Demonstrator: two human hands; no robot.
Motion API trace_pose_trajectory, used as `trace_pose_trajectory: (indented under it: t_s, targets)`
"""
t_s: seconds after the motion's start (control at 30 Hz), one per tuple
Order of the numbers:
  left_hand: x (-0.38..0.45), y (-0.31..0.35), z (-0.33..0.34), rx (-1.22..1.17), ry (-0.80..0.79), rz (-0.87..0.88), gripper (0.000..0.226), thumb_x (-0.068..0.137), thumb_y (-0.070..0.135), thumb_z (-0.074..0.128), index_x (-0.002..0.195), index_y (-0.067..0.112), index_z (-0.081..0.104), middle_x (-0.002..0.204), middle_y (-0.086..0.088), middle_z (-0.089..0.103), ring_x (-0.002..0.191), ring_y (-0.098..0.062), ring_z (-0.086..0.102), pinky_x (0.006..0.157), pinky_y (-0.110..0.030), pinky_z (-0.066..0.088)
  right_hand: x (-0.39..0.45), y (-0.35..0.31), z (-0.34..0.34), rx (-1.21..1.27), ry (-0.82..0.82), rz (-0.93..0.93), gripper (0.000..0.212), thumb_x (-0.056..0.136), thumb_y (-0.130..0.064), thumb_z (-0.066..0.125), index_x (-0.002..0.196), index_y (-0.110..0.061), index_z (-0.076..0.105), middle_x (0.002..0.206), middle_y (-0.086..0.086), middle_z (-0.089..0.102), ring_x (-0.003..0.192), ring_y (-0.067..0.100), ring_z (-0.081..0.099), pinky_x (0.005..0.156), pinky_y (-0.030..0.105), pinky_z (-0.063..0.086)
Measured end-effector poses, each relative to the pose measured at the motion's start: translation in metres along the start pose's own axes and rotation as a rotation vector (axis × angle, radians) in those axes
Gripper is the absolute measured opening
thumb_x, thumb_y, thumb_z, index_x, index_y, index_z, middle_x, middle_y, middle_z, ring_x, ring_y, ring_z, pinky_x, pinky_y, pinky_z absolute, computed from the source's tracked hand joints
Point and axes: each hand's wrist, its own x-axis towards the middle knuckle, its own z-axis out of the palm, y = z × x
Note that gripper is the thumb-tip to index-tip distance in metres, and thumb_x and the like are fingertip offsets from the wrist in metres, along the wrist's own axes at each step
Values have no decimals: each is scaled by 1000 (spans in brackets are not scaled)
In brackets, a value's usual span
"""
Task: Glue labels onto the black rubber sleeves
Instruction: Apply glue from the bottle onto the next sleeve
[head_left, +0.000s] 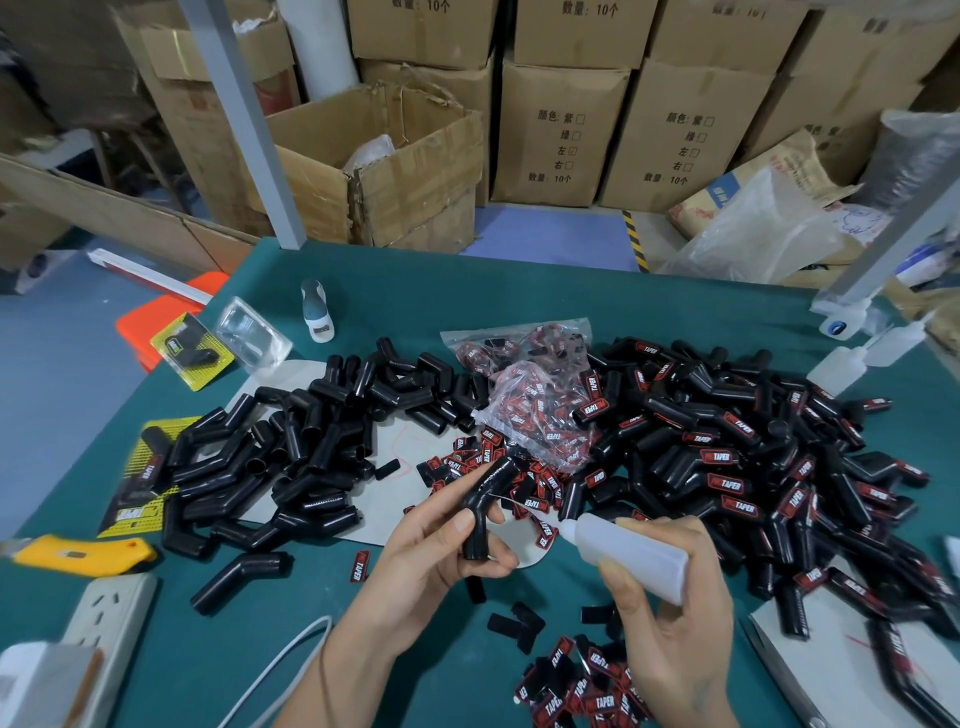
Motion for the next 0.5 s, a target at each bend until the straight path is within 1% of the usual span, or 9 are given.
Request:
trace_pose_trajectory:
  t_s: [0.1,0.13,0.23,0.27,0.33,0.37,0.43,0.5]
  targets:
    - [0,0,0,-3,0,0,66,83,39,88,142,18,66,107,-9,69,82,-30,75,73,-36,62,-1,0,0,-9,10,7,33,89,-39,69,119,-50,60,105,-18,57,96,12,62,74,18,49]
    - [0,0,0,-2,1,1,66,83,38,88,142,18,66,107,-9,69,82,-31,75,73,-36,61,-1,0,0,-10,14,11,32,89,-39,69,119,-51,60,105,-17,57,96,12,62,74,19,50]
    - [1,0,0,1,1,-1,60,88,34,83,143,18,65,108,-10,69,83,-31,75,74,-37,61,0,1,-1,-10,19,17,27,93,-52,67,119,-50,60,105,-16,57,96,13,62,74,22,50]
    - [1,0,0,-1,1,1,59,88,33,82,143,18,65,108,-10,69,83,-31,75,74,-37,61,0,1,-1,-12,16,17,27,93,-49,68,119,-50,60,105,-17,57,96,13,62,74,21,50]
    - [1,-1,0,-5,-4,1,56,89,32,82,142,19,66,108,-9,69,83,-30,75,74,-37,61,-1,2,-1,-15,7,5,33,89,-38,68,119,-50,60,105,-17,57,96,12,62,74,18,49]
    - [1,-1,-1,-3,-2,1,52,92,28,78,141,20,66,108,-9,69,83,-30,75,74,-37,61,-2,2,-1,-14,2,1,35,88,-36,68,119,-50,60,105,-17,57,96,12,62,73,18,49]
    - [1,-3,-2,-1,5,4,42,98,16,64,140,20,67,107,-9,69,83,-30,75,73,-37,62,-2,4,-2,-15,4,-2,36,88,-35,67,119,-51,60,106,-17,57,96,12,62,73,19,50]
    - [1,-3,-3,0,7,3,44,98,12,57,140,20,67,106,-9,70,83,-31,75,72,-36,62,-2,5,-3,-11,9,0,36,88,-34,67,119,-51,60,106,-17,57,97,13,62,74,21,51]
